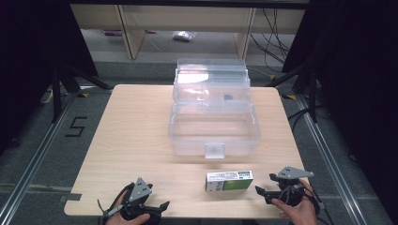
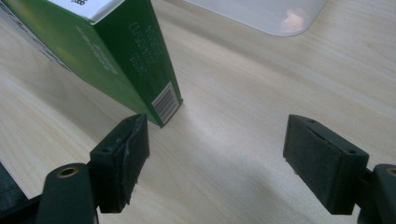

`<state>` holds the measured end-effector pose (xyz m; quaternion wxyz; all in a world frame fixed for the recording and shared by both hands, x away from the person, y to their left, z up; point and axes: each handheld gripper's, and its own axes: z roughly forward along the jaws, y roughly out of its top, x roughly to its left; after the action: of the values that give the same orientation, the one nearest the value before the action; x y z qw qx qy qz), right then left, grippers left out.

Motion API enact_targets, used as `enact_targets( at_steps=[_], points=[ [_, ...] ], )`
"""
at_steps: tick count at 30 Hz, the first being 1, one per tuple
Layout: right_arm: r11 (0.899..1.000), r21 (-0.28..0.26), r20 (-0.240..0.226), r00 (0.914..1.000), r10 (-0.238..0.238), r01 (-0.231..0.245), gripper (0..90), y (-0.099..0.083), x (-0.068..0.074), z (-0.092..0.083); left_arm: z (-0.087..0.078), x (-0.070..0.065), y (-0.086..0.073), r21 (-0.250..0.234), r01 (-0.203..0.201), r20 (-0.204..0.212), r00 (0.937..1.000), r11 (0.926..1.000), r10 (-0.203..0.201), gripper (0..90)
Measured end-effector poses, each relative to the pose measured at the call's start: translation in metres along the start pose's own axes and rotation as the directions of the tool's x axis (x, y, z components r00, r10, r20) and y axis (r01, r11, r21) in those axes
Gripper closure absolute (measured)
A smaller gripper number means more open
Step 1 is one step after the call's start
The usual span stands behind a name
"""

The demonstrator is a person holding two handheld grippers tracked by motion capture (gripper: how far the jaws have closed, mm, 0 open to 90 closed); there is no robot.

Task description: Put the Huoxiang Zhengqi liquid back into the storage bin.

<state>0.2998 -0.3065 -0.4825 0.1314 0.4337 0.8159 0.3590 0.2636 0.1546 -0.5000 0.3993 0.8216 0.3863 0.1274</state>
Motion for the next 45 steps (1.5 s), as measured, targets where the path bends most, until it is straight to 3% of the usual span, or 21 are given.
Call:
enact_targets(
  at_steps=[7, 9, 10, 11, 14, 16, 17, 20, 22, 23, 24, 27, 29, 32, 35, 36, 38, 41, 43, 45],
  points=[
    [1.000, -0.007, -0.009, 0.9998, -0.017, 0.017, 23.6, 0.001, -0.001, 0.001, 0.000, 0.000, 0.000, 0.006, -0.007, 0.001, 1.0000, 1.0000, 0.007, 14.9],
    [1.000, 0.002, -0.003, 1.0000, 0.004, -0.004, 23.4, 0.000, 0.002, 0.000, 0.000, 0.001, 0.000, 0.005, -0.008, 0.003, 1.0000, 1.0000, 0.008, 14.9],
    [1.000, 0.007, -0.004, 1.0000, -0.001, 0.001, 23.2, 0.001, 0.001, 0.000, 0.000, 0.001, 0.000, 0.007, -0.008, 0.001, 1.0000, 0.9999, 0.008, 15.0],
    [0.999, -0.005, 0.007, 0.9986, -0.052, 0.052, 23.1, 0.001, -0.002, 0.000, 0.000, 0.001, 0.000, 0.004, -0.014, 0.003, 0.9999, 0.9999, 0.014, 14.9],
    [1.000, 0.000, -0.003, 0.9995, -0.031, 0.031, 23.0, 0.002, 0.000, -0.001, 0.000, 0.001, 0.000, 0.009, -0.015, 0.003, 0.9999, 0.9998, 0.015, 14.9],
    [0.998, -0.004, -0.013, 0.9984, -0.056, 0.056, 21.8, 0.003, 0.000, -0.001, 0.001, 0.001, 0.000, -0.002, -0.007, 0.005, 1.0000, 1.0000, 0.007, 14.9],
    [1.000, 0.018, -0.023, 0.9995, -0.022, 0.023, 22.0, 0.004, 0.004, -0.003, 0.001, 0.001, 0.000, -0.001, -0.009, 0.003, 1.0000, 1.0000, 0.009, 14.9],
    [0.996, 0.004, -0.021, 0.9962, -0.084, 0.084, 21.5, 0.007, 0.005, -0.004, 0.001, 0.001, 0.000, -0.004, -0.008, 0.002, 1.0000, 1.0000, 0.008, 15.0],
    [0.996, 0.002, -0.016, 0.9956, -0.093, 0.093, 21.5, 0.009, 0.005, -0.006, 0.001, 0.001, 0.000, -0.009, -0.007, -0.006, 1.0000, 0.9999, 0.007, 14.9],
    [0.997, 0.007, -0.025, 0.9971, -0.072, 0.073, 21.3, 0.009, 0.007, -0.007, 0.001, 0.001, 0.000, -0.005, -0.006, -0.001, 1.0000, 1.0000, 0.006, 14.9],
    [0.994, -0.002, -0.022, 0.9942, -0.105, 0.105, 21.2, 0.011, 0.008, -0.007, 0.001, 0.001, 0.000, -0.009, -0.005, -0.006, 1.0000, 0.9999, 0.005, 14.9],
    [0.994, -0.002, -0.027, 0.9937, -0.109, 0.109, 20.6, 0.013, 0.010, -0.010, 0.000, 0.002, 0.000, 0.011, -0.018, 0.000, 0.9998, 0.9998, 0.018, 14.9],
    [0.996, 0.015, -0.039, 0.9956, -0.085, 0.086, 19.9, 0.016, 0.013, -0.013, 0.000, 0.002, 0.000, 0.000, -0.017, -0.009, 0.9998, 0.9999, 0.017, 14.9],
    [0.986, -0.001, -0.026, 0.9859, -0.165, 0.165, 18.6, 0.020, 0.013, -0.017, 0.001, 0.002, 0.000, 0.005, -0.020, -0.022, 0.9996, 0.9998, 0.020, 14.9],
    [0.986, -0.004, -0.029, 0.9854, -0.168, 0.168, 17.8, 0.022, 0.015, -0.018, 0.001, 0.003, 0.000, 0.010, -0.018, -0.010, 0.9998, 0.9998, 0.018, 14.9],
    [0.981, -0.007, -0.032, 0.9801, -0.196, 0.196, 17.7, 0.024, 0.015, -0.019, 0.001, 0.003, 0.000, 0.014, -0.018, -0.009, 0.9998, 0.9997, 0.018, 14.9],
    [0.982, 0.001, -0.034, 0.9818, -0.187, 0.187, 16.3, 0.028, 0.021, -0.021, 0.001, 0.003, 0.000, 0.015, -0.018, -0.010, 0.9998, 0.9997, 0.018, 15.0],
    [0.966, 0.015, -0.043, 0.9649, -0.259, 0.260, 16.4, 0.037, 0.029, -0.023, 0.001, 0.003, 0.000, 0.015, -0.018, -0.003, 0.9998, 0.9997, 0.018, 14.9],
    [0.964, 0.025, -0.047, 0.9636, -0.263, 0.264, 16.5, 0.039, 0.032, -0.024, 0.001, 0.003, -0.001, 0.008, -0.008, -0.004, 1.0000, 0.9999, 0.008, 14.9],
    [0.956, 0.034, -0.051, 0.9562, -0.288, 0.290, 16.5, 0.045, 0.036, -0.024, 0.001, 0.003, 0.000, 0.011, -0.008, -0.004, 1.0000, 0.9999, 0.009, 15.0]
  ],
)
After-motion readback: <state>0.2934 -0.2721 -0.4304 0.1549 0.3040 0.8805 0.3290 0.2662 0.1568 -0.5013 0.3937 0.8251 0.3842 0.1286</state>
